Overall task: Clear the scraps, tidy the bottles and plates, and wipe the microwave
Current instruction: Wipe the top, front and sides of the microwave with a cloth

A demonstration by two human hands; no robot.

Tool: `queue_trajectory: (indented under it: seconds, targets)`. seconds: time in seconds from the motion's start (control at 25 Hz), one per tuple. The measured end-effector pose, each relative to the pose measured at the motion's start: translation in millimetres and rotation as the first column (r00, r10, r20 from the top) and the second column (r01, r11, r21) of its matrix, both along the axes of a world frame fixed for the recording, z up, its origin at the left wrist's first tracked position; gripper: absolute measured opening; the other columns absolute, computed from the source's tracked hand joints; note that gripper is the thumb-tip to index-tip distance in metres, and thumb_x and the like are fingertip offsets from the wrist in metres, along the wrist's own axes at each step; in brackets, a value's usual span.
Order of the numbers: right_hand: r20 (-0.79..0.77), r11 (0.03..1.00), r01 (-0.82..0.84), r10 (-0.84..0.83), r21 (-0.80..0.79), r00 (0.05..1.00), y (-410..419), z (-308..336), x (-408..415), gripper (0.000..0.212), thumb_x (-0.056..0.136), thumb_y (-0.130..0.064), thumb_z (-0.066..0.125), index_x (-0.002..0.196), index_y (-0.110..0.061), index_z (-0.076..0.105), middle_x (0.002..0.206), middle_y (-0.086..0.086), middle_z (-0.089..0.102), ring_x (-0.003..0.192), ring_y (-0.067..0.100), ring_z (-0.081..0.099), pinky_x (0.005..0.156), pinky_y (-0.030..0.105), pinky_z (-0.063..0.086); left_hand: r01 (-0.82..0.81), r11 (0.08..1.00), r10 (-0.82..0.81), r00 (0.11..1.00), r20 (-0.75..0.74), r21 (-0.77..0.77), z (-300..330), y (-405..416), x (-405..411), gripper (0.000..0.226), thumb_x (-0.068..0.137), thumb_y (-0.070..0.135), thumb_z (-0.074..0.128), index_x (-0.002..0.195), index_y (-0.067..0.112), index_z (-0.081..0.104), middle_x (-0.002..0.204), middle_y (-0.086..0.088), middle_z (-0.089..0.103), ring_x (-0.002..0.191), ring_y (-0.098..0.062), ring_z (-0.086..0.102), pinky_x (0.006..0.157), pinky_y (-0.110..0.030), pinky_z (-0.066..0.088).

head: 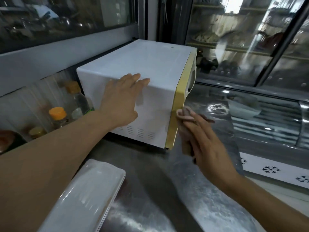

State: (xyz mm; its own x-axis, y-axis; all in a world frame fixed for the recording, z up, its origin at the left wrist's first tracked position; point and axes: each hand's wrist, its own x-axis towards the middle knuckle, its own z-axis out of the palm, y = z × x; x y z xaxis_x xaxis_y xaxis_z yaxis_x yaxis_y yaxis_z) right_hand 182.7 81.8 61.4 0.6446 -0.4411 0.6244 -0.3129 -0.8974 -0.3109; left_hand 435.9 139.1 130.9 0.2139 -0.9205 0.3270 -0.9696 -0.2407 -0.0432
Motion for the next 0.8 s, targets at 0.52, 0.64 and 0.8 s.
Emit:
queue_trajectory:
  seconds: [0.52,0.64,0.8]
  targets:
    - [0.443,0.882,0.334,-0.459,0.332,0.77,-33,-45,101,0.023,0.09,-0.016,0.051,0.11,-0.013,0.039,0.113,0.016,0.046,0.106,0.029,0.044,0.085,0.031,0.037,0.016,0.994,-0.021,0.999,-0.048,-0.112,-19,-6,6,0.103,0.065,0.015,0.073,0.145,0.038,0.013,0.154,0.006,0.012,0.144,-0.019,0.007,0.113,-0.055,0.016]
    - [0.112,0.843,0.384,-0.453,0.377,0.884,-17,-97,83,0.016,0.092,-0.009,0.049,0.105,0.0,0.05,0.104,0.017,0.05,0.1,0.032,0.047,0.079,0.037,0.039,0.036,0.991,-0.042,0.998,-0.046,-0.128,-22,-7,7,0.103,0.063,0.015,0.073,0.144,0.038,0.013,0.153,0.006,0.013,0.143,-0.021,0.008,0.112,-0.058,0.018]
    - [0.169,0.86,0.388,-0.459,0.33,0.872,-22,-59,84,0.017,0.091,-0.011,0.05,0.103,0.001,0.048,0.103,0.014,0.048,0.099,0.028,0.044,0.076,0.029,0.035,0.033,0.992,-0.042,0.997,-0.065,-0.125,-22,-9,5,0.104,0.064,0.015,0.074,0.144,0.037,0.011,0.152,0.005,0.011,0.143,-0.022,0.005,0.112,-0.059,0.016]
